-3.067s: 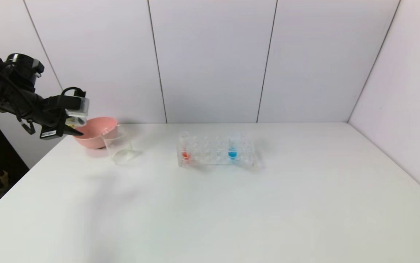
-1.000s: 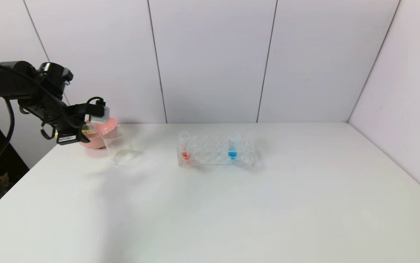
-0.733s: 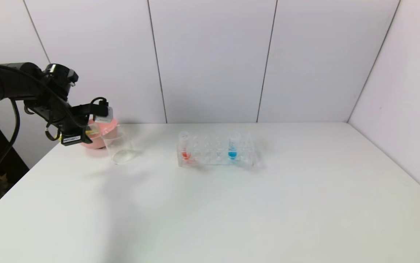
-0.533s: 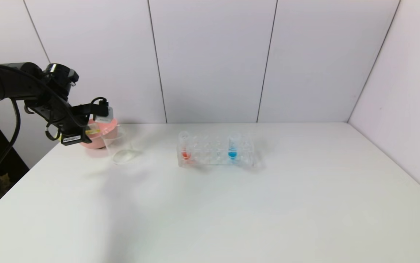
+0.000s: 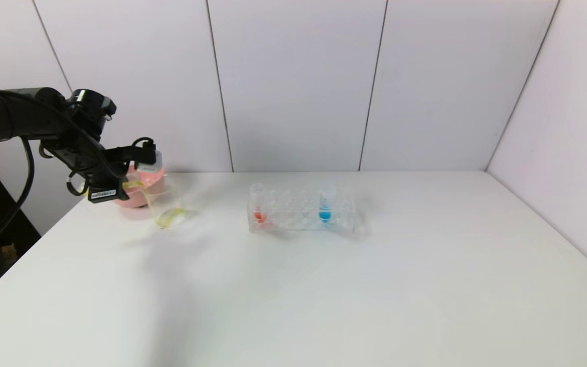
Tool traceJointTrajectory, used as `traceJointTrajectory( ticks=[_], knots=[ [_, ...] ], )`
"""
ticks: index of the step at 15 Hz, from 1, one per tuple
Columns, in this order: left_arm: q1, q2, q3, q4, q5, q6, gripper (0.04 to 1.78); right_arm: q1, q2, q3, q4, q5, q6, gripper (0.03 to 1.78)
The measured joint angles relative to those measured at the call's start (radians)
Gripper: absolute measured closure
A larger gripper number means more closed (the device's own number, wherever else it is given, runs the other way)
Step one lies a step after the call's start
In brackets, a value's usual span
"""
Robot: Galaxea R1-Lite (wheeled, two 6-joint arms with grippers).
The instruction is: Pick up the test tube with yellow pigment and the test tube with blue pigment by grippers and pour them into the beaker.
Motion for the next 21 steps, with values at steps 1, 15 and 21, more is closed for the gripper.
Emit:
traceJointTrajectory(
  ticks=[1,15,21],
  knots=[
    [-0.004,0.001,0.0,-0.002,0.008,-0.012,1.28,0.0,0.0,0.0,0.0,0.0,0.0,0.1],
    [-0.022,0.006,0.0,-0.006,0.058,-0.032,1.28,0.0,0.0,0.0,0.0,0.0,0.0,0.1],
    [-0.022,0.006,0.0,-0.007,0.058,-0.032,1.28,0.0,0.0,0.0,0.0,0.0,0.0,0.1]
  ],
)
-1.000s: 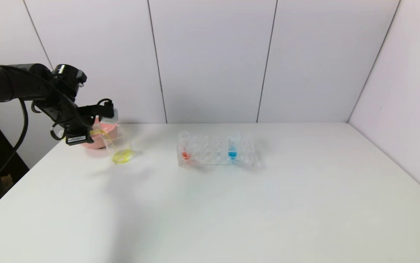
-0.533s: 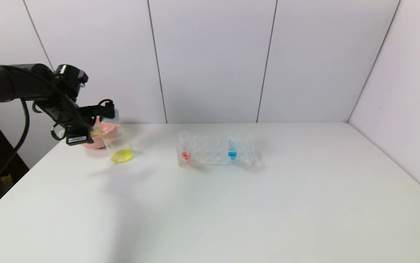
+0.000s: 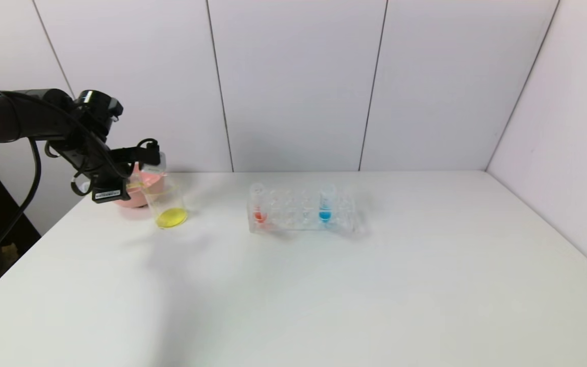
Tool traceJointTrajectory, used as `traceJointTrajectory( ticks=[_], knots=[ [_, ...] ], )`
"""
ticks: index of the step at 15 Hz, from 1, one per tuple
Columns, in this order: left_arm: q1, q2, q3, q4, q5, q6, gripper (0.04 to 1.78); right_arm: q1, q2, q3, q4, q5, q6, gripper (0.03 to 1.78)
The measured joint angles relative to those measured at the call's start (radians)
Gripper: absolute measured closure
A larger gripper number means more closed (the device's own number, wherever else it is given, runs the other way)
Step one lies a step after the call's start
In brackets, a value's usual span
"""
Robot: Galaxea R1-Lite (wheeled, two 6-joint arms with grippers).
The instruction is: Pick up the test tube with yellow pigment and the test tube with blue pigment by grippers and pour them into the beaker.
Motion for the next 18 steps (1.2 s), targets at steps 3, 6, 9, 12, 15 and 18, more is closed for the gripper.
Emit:
traceJointTrajectory(
  ticks=[3,6,9,12,15,18],
  knots=[
    [-0.001,0.0,0.0,-0.001,0.002,0.0,1.28,0.0,0.0,0.0,0.0,0.0,0.0,0.1],
    [-0.002,0.0,0.0,0.001,0.019,0.0,1.28,0.0,0.0,0.0,0.0,0.0,0.0,0.1],
    [-0.006,0.0,0.0,0.003,0.026,-0.001,1.28,0.0,0.0,0.0,0.0,0.0,0.0,0.1],
    [-0.008,0.0,0.0,0.003,0.028,-0.001,1.28,0.0,0.0,0.0,0.0,0.0,0.0,0.1],
    [-0.012,0.0,0.0,0.003,0.048,-0.001,1.28,0.0,0.0,0.0,0.0,0.0,0.0,0.1],
    [-0.021,0.0,0.0,0.003,0.063,-0.002,1.28,0.0,0.0,0.0,0.0,0.0,0.0,0.1]
  ],
)
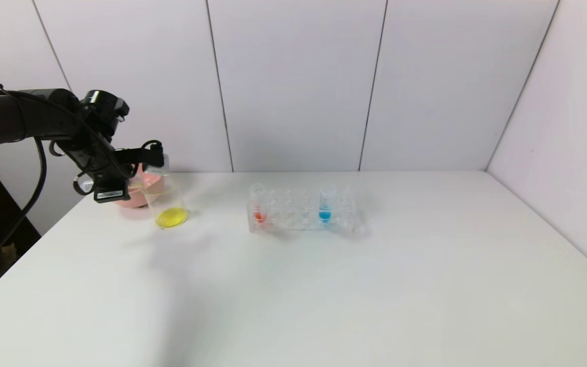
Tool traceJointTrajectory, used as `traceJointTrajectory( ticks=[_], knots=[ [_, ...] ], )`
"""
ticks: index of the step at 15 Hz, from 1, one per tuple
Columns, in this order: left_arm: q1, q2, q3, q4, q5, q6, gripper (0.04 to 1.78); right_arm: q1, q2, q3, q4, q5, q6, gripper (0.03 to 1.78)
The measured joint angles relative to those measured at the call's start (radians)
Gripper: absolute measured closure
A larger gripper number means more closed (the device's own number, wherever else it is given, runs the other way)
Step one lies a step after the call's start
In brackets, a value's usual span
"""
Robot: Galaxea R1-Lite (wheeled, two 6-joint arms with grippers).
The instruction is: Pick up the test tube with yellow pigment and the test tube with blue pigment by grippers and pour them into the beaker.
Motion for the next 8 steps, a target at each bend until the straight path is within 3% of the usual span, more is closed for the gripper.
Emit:
traceJointTrajectory(
  ticks=[8],
  knots=[
    [-0.001,-0.001,0.0,0.003,0.023,0.001,1.28,0.0,0.0,0.0,0.0,0.0,0.0,0.1]
  ],
)
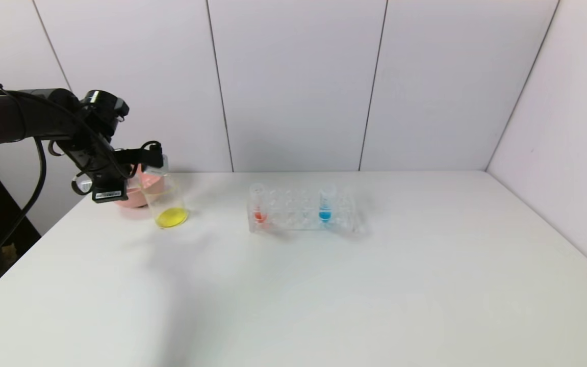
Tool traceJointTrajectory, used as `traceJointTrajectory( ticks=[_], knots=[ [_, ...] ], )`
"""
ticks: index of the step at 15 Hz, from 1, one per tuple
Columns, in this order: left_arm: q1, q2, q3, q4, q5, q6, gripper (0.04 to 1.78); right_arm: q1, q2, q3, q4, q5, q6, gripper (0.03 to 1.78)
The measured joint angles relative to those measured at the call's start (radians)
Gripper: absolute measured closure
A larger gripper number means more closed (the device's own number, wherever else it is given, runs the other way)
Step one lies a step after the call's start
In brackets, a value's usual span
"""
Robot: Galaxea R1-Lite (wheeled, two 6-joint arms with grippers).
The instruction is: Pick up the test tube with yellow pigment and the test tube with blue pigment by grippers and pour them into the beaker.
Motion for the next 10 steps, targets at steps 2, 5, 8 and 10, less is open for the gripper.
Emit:
traceJointTrajectory(
  ticks=[2,5,8,10],
  knots=[
    [0.0,-0.001,0.0,0.001,0.011,0.003,1.28,0.0,0.0,0.0,0.0,0.0,0.0,0.1],
    [-0.002,-0.003,0.0,-0.001,0.012,0.003,1.28,0.0,0.0,0.0,0.0,0.0,0.0,0.1],
    [-0.007,-0.003,0.0,-0.004,0.012,0.003,1.28,0.0,0.0,0.0,0.0,0.0,0.0,0.1],
    [-0.008,-0.003,0.0,-0.008,0.006,0.001,1.28,0.0,0.0,0.0,0.0,0.0,0.0,0.1]
  ],
)
